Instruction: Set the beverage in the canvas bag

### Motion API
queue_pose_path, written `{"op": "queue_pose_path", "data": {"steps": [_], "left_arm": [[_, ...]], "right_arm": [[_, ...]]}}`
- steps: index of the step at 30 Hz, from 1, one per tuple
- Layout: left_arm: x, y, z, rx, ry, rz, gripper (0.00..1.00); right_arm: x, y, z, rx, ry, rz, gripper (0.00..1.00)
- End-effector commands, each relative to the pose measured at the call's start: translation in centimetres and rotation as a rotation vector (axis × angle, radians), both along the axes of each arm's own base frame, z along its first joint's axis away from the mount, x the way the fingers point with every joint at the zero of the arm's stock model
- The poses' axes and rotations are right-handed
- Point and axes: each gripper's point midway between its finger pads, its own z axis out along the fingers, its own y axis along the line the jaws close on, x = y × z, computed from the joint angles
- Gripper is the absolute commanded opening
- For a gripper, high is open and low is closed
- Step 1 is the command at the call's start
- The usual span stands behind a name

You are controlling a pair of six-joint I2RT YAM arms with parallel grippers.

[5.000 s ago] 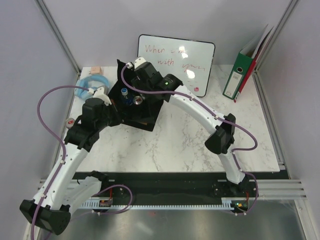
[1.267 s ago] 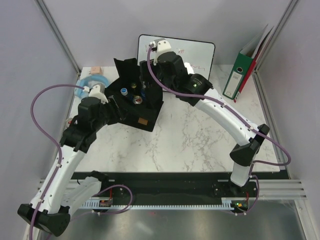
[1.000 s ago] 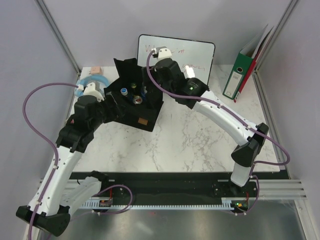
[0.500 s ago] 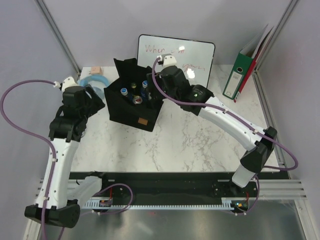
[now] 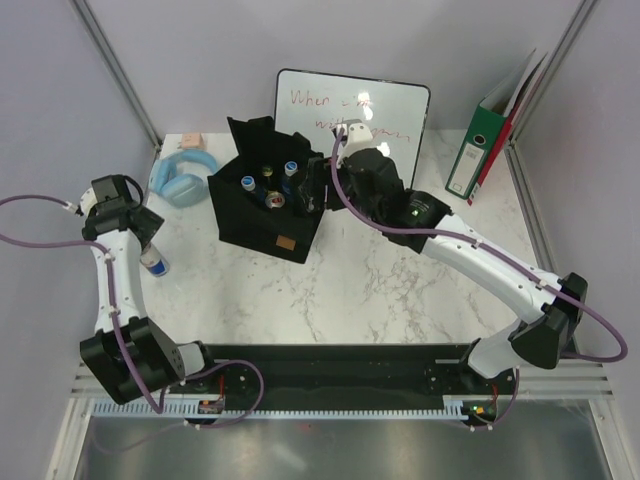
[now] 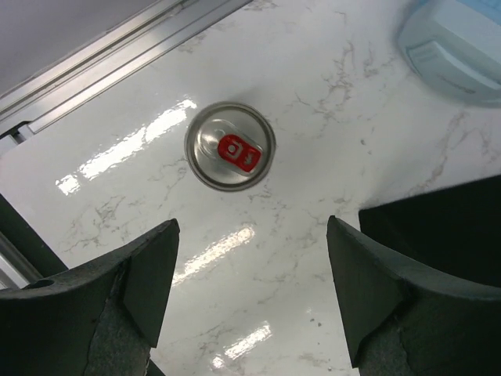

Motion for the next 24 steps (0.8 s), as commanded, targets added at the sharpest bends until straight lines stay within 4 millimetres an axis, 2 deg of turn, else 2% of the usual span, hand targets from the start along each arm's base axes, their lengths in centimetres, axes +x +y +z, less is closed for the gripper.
{"op": "queue_pose_path", "data": {"steps": [1,5,8,13,24], "left_arm": [[0.6,2.6,0.0,0.049,0.025,0.078,0.84],[2.0,3.0,-1.3,0.038,0.061,0.026,0.85],[3.0,3.3,-1.5,0.054,0.074,-0.040,0.83],[3.0,4.0,-2.5,0.086,0.137,-0.068,0.77],[2.5,4.1,-4.5,0.078,0.199,-0.088,0.69]], "right_arm": [[-0.1,0.6,0.7,0.055,-0.021,0.019,0.85],[-0.2,0.7,0.4,0.051,-0.035,0.036,0.85],[-0.2,0.6,0.1,0.042,-0.055,0.040,0.86],[-0.4,0.8,-0.7,0.034,-0.061,0.070,0.85],[-0.8,1.2,0.0,0.064,-0.084,0.109,0.86]]}}
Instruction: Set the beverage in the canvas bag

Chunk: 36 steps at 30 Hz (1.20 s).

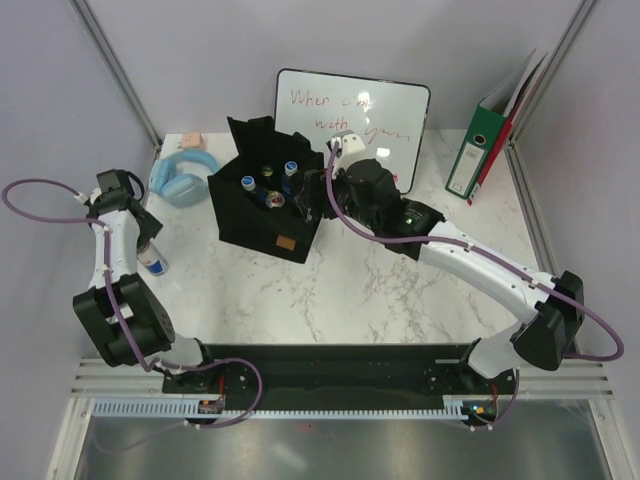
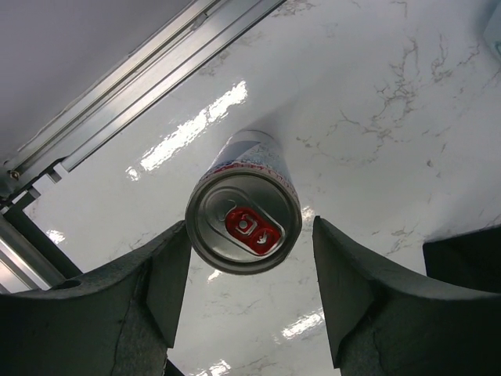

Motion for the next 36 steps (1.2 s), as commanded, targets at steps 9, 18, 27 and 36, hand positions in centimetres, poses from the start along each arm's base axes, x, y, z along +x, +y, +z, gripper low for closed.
{"op": "queue_pose_path", "data": {"steps": [9,18,27,36], "left_arm": [[1.0,1.0,-1.3,0.021,0.017,-0.015,0.69],[1.2,0.8,-1.9,0.012,0.023,-0.039,0.49],[1.5,-1.4,-1.4,-0.059,-0.038,-0.111,0.02],[0.7,-3.7,1.7,-0.031,-0.122,-0.185,0.02]], "right_arm": [[-0.7,-0.1,2.8,0.083,-0.060,0.030,0.86],[-1.0,0.0,2.9,0.094,-0.058,0.042,0.86],[-0.8,-0.2,2.7,0.087,-0.061,0.029,0.86],[-0.8,-0.1,2.4,0.087,-0.056,0.036,0.86]]}}
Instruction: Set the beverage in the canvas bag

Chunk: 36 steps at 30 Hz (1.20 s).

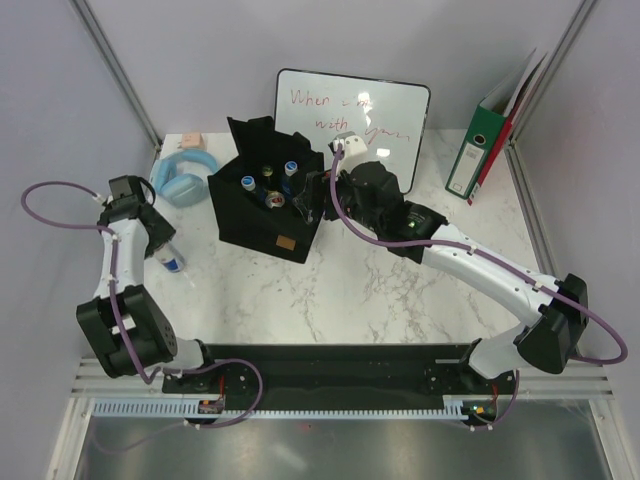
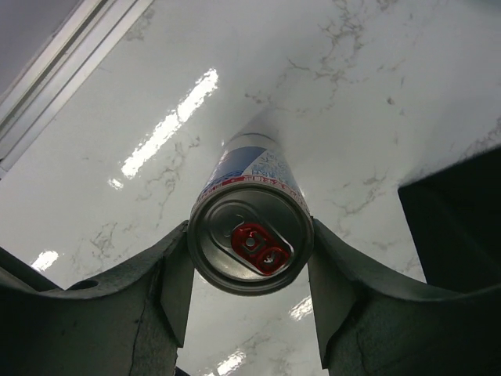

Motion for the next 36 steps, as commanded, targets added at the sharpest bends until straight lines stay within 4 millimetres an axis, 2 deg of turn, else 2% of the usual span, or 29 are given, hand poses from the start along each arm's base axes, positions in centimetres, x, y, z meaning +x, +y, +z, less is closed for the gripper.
{"op": "queue_pose_path", "data": {"steps": [1,9,14,15,17,18,20,21,23,24,25,26,27,29,30,31,32,33,35,36], "left_arm": [[0.4,-0.8,3.2,0.023,-0.105,-0.064,0.02],[0.1,-1.8,5.6,0.038,-0.156,-0.097,0.02],[0.0,-3.2,8.8,0.068,-0.205,-0.118,0.02],[0.5,-3.7,10.4,0.087,-0.236,-0.135,0.02],[0.1,-3.9,12.2,0.118,-0.248,-0.124,0.02],[0.5,-4.6,14.3,0.133,-0.295,-0.144,0.02],[0.7,-5.3,16.3,0.136,-0.326,-0.144,0.02],[1.4,-6.2,18.8,0.141,-0.381,-0.166,0.02],[2.1,-7.0,21.2,0.150,-0.423,-0.179,0.02],[3.0,-8.5,23.8,0.153,-0.470,-0.216,0.02],[3.4,-9.1,25.1,0.157,-0.493,-0.232,0.02],[3.7,-9.0,26.4,0.174,-0.510,-0.224,0.02],[4.6,-11.2,28.7,0.168,-0.551,-0.283,0.02],[5.4,-12.3,30.9,0.184,-0.586,-0.317,0.02],[5.0,-13.1,33.8,0.187,-0.650,-0.339,0.02],[6.2,-13.7,33.7,0.190,-0.639,-0.360,0.02],[6.3,-14.6,34.5,0.183,-0.659,-0.386,0.02],[6.0,-15.1,36.2,0.182,-0.706,-0.395,0.02],[5.8,-16.3,37.3,0.176,-0.742,-0.427,0.02],[5.8,-16.7,37.5,0.177,-0.748,-0.443,0.02]], "right_arm": [[-0.3,-0.2,1.7,0.046,-0.032,0.008,0.86],[0.0,-0.6,1.4,0.027,-0.041,-0.014,0.86],[0.0,-0.8,2.6,0.035,-0.046,-0.016,0.85],[-0.1,-0.8,2.8,0.036,-0.045,-0.015,0.85],[-0.4,-1.0,3.3,0.046,-0.042,-0.011,0.85],[-0.6,-1.0,3.4,0.047,-0.041,-0.005,0.85],[-0.9,-1.3,3.9,0.049,-0.041,-0.006,0.85],[-0.9,-1.5,4.0,0.046,-0.042,-0.011,0.85],[-1.1,-2.1,4.3,0.041,-0.047,-0.021,0.85],[-1.2,-2.3,4.6,0.043,-0.050,-0.027,0.85],[-1.3,-2.7,4.8,0.039,-0.055,-0.034,0.85],[-1.3,-2.8,5.0,0.040,-0.059,-0.038,0.85],[-1.4,-3.1,5.3,0.038,-0.067,-0.043,0.85],[-1.3,-3.5,5.7,0.036,-0.077,-0.061,0.85],[-1.2,-3.7,5.9,0.037,-0.080,-0.070,0.85],[-1.0,-3.8,6.1,0.039,-0.082,-0.081,0.86],[-0.7,-4.0,6.7,0.048,-0.089,-0.103,0.86],[-0.3,-3.8,6.5,0.053,-0.079,-0.121,0.85],[0.5,-3.5,6.9,0.064,-0.075,-0.152,0.85],[1.3,-2.8,6.0,0.056,-0.051,-0.164,0.84]]}}
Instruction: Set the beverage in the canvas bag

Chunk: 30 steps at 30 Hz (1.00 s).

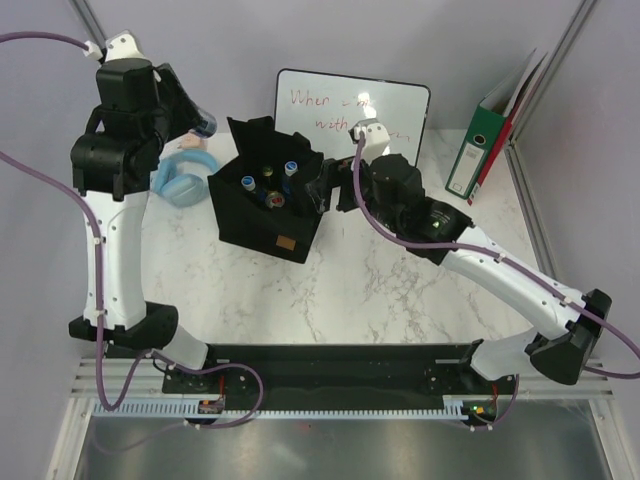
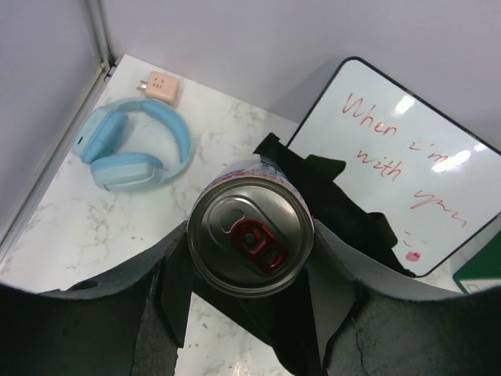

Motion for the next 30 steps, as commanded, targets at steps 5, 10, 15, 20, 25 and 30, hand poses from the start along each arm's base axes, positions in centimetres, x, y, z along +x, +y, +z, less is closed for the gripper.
{"op": "queue_pose_path", "data": {"steps": [5,10,15,20,25,30], "left_arm": [[-2.2,-3.5,3.3,0.010,-0.095,-0.129,0.02],[-3.0,-7.2,2.9,-0.036,-0.105,-0.253,0.02],[-3.3,-9.6,0.7,-0.034,-0.063,-0.316,0.02],[-3.5,-10.4,-2.0,-0.026,-0.007,-0.334,0.02],[-4.0,-10.7,-3.9,-0.042,0.013,-0.349,0.02],[-3.8,-12.3,-6.9,-0.064,0.066,-0.398,0.02]], "right_arm": [[4.0,2.6,0.3,0.019,0.051,-0.096,0.79],[5.4,5.5,-3.4,-0.013,0.117,-0.087,0.73],[5.4,7.0,-6.8,-0.078,0.145,-0.103,0.70],[5.6,5.7,-9.6,-0.178,0.160,-0.211,0.63],[5.2,4.2,-10.0,-0.171,0.164,-0.257,0.21],[4.3,3.8,-9.0,-0.112,0.156,-0.259,0.00]]}}
